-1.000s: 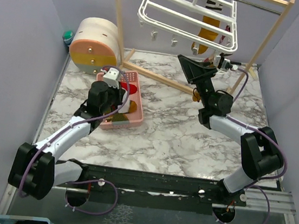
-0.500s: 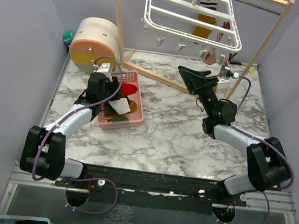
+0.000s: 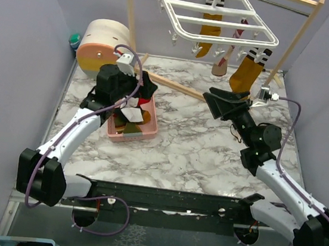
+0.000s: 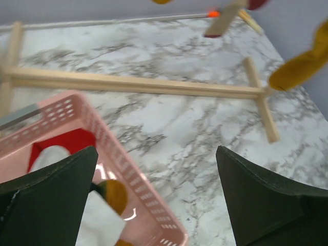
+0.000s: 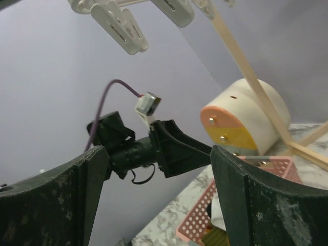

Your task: Remove the socks clipped to the hanger

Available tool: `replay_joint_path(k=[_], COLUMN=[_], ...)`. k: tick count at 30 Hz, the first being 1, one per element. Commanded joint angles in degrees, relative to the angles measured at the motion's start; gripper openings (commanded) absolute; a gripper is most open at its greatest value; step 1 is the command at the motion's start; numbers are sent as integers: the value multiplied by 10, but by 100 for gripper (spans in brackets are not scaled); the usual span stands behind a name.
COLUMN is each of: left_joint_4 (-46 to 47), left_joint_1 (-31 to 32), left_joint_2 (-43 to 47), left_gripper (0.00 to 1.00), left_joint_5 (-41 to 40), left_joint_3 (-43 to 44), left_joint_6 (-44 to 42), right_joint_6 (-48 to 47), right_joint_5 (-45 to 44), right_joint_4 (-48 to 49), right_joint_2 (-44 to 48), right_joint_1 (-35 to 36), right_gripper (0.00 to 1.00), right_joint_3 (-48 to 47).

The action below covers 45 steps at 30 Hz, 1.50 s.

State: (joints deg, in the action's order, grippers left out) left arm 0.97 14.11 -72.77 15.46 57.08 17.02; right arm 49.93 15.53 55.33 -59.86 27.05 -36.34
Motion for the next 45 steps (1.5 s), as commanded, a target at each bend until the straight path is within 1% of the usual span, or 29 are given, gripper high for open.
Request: replay_joint_path(k=[1, 2, 4, 5, 8, 10, 14, 18, 22, 26, 30, 34, 39, 41, 43, 45], left_joint_4=[19, 6, 1, 14, 91, 127, 167, 202, 262, 310, 370, 443, 463, 465, 466, 470], left_joint_1=[103, 118, 132, 140, 169, 187, 230, 263, 291, 310, 321, 326, 330, 331, 332, 332], left_joint_2=[-15, -30, -61, -72, -108, -144, -245, -342, -430, -518, -597, -681, -790, -827, -854, -869], left_gripper=[99, 99, 99, 99, 99, 99, 99, 99, 99, 99, 99, 99, 99, 99, 99, 99], left_joint_5=[16, -3, -14, -14, -17, -26, -52, -74, -99, -121, -137, -111, -71, -69, -72, -78], left_joint_3=[40, 55, 76, 80, 82, 103, 181, 268, 343, 426, 498, 576, 713, 763, 802, 815], left_joint_6=[-85, -93, -97, -98, -98, -97, -112, -124, -141, -159, -155, -133, -104, -97, -90, -86], right_joint_6=[-103, -115, -134, -140, -156, -173, -208, -218, -223, -227, -224, -220, -222, -227, -231, -235], right_joint_5=[-43, -54, -76, -91, -147, -190, -225, -248, -275, -286, -285, -280, -277, -273, -275, -276], right_joint_4=[-201, -231, -289, -317, -382, -413, -483, -541, -586, -628, -663, -692, -724, -733, -740, -744], right_joint_2=[76, 91, 119, 134, 194, 234, 287, 319, 352, 375, 390, 399, 406, 408, 411, 413], right_joint_1=[3, 4, 4, 3, 4, 4, 4, 3, 4, 3, 3, 3, 3, 3, 3, 3], right_gripper=[88, 88, 88, 88, 88, 88, 88, 88, 88, 88, 89, 89, 89, 89, 90, 90], right_joint_3=[13, 11, 4, 1, 6, 13, 1, -17, -27, -40, -47, -56, -70, -73, -77, -78])
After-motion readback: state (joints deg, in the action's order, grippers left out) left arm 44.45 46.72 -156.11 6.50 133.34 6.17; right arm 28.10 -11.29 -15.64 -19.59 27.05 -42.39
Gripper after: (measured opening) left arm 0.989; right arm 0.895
